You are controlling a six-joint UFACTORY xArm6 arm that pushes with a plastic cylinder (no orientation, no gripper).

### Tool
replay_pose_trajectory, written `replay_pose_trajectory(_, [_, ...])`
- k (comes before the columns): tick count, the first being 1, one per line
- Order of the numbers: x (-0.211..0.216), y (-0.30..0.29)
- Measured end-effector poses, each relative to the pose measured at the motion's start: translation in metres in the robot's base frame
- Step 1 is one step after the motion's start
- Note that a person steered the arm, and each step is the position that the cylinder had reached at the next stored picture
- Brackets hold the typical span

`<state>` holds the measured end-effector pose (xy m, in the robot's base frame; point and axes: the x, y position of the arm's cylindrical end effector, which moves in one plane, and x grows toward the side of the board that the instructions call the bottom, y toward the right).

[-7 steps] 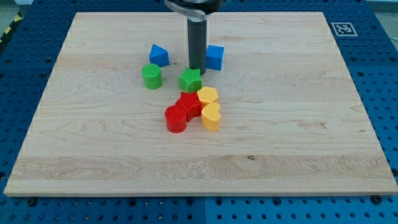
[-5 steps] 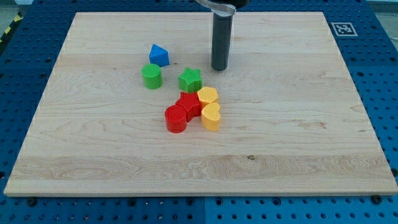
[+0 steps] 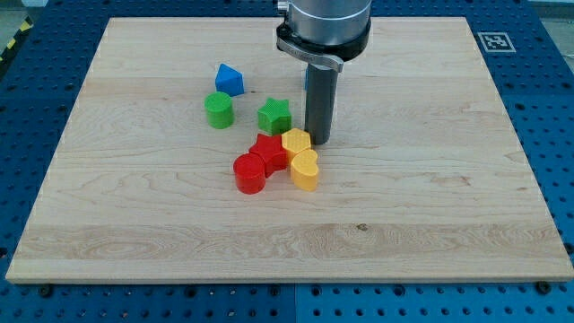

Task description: Push the green star into the green circle

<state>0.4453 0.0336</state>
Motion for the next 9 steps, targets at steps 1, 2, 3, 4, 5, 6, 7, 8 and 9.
replay_pose_trajectory(1, [-0.005,-0.005])
replay_pose_trajectory(2, [-0.01,-0.033])
replay_pose_trajectory(3, [-0.01,-0.039])
replay_pose_trajectory(4, [-0.01,-0.051])
replay_pose_trajectory(5, [-0.01,-0.067])
replay_pose_trajectory(6, [-0.01,-0.067])
replay_pose_trajectory(7, [-0.01,-0.053])
replay_pose_trajectory(8, [-0.02,-0.009])
replay_pose_trajectory(9, [-0.049,0.034])
